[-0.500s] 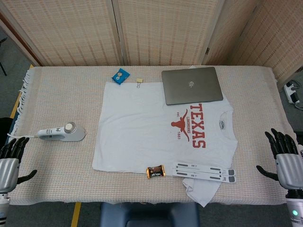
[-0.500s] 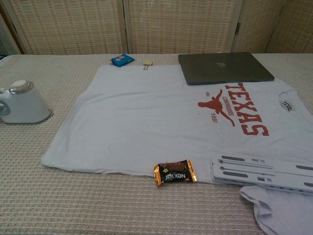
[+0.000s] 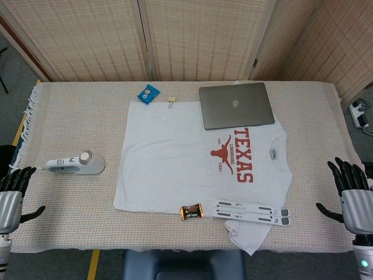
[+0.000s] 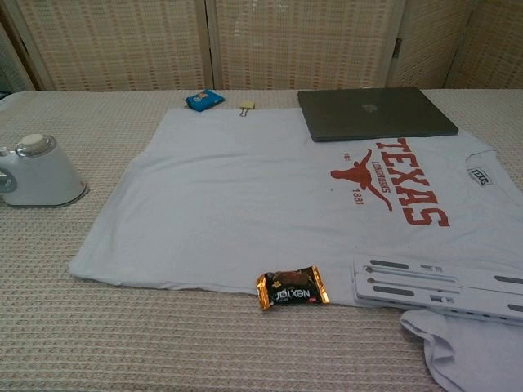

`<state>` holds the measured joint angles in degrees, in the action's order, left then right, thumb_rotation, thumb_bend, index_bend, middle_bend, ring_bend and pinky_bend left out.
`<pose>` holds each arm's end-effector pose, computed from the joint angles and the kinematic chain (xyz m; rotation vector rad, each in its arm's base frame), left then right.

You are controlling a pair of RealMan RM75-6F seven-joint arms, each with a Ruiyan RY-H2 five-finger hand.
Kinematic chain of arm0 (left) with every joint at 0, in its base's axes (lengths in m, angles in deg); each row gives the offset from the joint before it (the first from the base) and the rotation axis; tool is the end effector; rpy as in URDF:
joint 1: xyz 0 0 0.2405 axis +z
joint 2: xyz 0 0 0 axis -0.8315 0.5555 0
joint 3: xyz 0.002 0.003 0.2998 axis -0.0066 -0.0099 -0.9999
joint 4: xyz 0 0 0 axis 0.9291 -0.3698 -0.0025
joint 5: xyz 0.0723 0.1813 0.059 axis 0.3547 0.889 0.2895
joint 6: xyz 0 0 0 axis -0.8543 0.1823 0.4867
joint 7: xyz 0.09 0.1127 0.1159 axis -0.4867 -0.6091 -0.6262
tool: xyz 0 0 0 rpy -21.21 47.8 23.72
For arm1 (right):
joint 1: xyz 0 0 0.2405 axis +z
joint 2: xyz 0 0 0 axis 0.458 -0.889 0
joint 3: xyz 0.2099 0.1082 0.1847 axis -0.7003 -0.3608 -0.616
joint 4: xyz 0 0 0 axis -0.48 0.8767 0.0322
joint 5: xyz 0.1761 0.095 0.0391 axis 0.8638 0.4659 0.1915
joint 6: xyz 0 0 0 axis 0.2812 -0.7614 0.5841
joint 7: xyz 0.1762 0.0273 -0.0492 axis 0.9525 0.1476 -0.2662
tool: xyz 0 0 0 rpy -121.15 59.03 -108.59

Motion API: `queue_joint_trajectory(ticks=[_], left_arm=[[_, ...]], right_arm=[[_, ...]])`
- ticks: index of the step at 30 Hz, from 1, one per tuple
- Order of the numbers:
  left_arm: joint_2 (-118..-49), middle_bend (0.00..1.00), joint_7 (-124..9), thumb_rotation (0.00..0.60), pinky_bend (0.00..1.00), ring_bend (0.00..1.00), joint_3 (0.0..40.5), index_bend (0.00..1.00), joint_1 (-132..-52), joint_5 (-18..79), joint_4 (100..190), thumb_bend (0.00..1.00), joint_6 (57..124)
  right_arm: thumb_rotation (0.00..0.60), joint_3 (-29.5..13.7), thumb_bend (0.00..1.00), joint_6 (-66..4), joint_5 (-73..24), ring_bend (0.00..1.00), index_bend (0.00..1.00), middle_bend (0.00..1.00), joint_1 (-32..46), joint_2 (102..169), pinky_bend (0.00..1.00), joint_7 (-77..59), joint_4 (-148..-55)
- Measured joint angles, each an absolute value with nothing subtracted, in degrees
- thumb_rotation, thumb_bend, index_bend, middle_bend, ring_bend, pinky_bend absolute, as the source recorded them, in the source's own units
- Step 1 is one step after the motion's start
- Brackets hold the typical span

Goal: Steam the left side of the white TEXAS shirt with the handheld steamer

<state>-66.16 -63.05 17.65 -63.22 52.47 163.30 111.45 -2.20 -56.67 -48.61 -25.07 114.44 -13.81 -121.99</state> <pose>-0.3469 0.2475 0.1899 -1.3632 -0.7884 -0.8551 -0.3386 -0.2134 0.2064 1.3318 -0.8098 0.9117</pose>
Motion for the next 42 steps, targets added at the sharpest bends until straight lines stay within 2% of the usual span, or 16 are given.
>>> queue_joint_trajectory(ticks=[5, 11, 20, 34, 42], left_arm=[[-66.5, 0.26, -62.22, 0.6, 0.23, 0.19, 19.69, 0.22, -65.92, 51.38, 162.47, 0.25, 108.95], [-68.22, 0.25, -62.5, 0.6, 0.23, 0.19, 21.93, 0.23, -70.65, 49.04, 160.36, 0.26, 103.33], [-75.29, 0.24, -64.37, 0.6, 0.23, 0.18, 24.18, 0.22, -77.25, 42.78, 149.35, 0.27, 94.12], [-82.24, 0.25, -70.26, 0.6, 0.24, 0.18, 23.96, 0.24, -81.77, 37.16, 140.0, 0.29, 88.03], [-85.35, 0.28, -69.07, 0.6, 0.26, 0.22, 24.28, 0.29, -83.09, 35.43, 132.71, 0.32, 86.09]], right_arm=[[0.6, -2.62, 0.0, -57.61, -48.83, 0.0, 0.0, 0.02, -25.33, 113.52, 0.03, -14.26, -122.58], [0.6, -3.17, 0.0, -58.17, -48.72, 0.0, 0.0, 0.02, -25.45, 112.52, 0.03, -14.76, -123.33], [0.6, -4.45, 0.0, -58.44, -47.76, 0.0, 0.0, 0.02, -25.11, 111.35, 0.03, -15.62, -124.0], [0.6, -4.41, 0.0, -59.7, -47.61, 0.0, 0.0, 0.02, -26.01, 110.62, 0.03, -16.64, -125.05], [0.6, -4.19, 0.0, -59.16, -47.61, 0.0, 0.0, 0.04, -25.92, 110.8, 0.03, -17.16, -125.36]])
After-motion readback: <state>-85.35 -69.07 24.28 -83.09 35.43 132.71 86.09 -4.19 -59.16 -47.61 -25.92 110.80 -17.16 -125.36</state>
